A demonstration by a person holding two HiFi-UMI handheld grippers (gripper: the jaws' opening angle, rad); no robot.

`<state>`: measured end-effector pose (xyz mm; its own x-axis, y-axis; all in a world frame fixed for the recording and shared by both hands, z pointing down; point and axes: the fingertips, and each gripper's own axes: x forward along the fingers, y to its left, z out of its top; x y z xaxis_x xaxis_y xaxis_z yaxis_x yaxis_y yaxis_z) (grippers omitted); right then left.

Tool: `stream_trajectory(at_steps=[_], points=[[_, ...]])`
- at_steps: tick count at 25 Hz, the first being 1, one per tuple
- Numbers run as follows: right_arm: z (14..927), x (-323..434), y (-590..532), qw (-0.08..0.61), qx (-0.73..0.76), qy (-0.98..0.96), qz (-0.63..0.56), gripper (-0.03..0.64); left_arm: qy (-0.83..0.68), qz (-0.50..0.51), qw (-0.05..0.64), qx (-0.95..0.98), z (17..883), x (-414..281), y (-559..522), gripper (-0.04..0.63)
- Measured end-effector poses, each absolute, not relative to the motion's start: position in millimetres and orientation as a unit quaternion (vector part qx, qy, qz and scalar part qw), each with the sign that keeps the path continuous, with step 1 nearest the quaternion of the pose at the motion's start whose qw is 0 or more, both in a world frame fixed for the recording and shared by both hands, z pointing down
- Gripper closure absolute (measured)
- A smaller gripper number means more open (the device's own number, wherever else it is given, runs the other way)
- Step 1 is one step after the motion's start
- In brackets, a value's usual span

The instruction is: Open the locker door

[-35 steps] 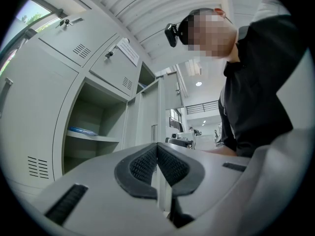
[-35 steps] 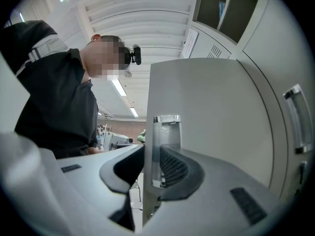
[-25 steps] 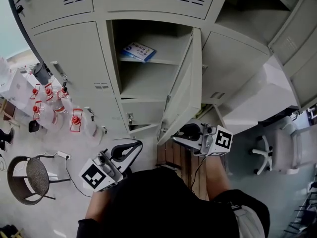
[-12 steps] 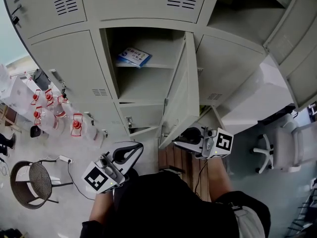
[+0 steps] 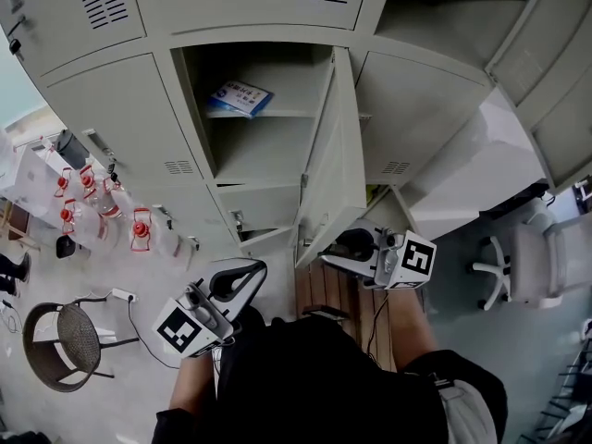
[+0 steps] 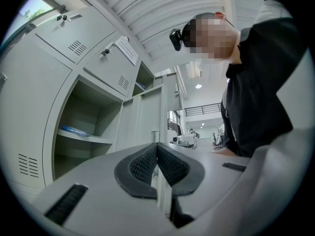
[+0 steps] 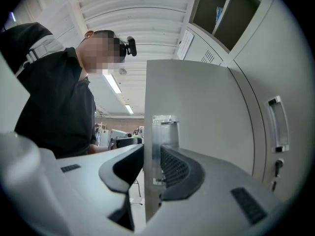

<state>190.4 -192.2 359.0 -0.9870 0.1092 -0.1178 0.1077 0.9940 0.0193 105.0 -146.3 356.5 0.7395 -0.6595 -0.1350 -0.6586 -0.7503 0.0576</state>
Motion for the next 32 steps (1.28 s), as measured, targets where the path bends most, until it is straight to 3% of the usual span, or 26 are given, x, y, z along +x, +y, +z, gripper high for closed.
stream_trajectory(at_steps=[20, 32], points=[[358.9, 226.1, -198.0, 0.068, -0.006, 0.998, 0.002, 0.497, -0.331, -0.072, -0.005, 0.941, 348.2, 127.4, -150.1, 0.584], [360.0, 252.5, -200.6, 0.054, -0.053, 0.997, -0.001, 0.531, -0.319, -0.079, -0.002, 0.944, 348.6, 141.3, -145.5, 0.584]])
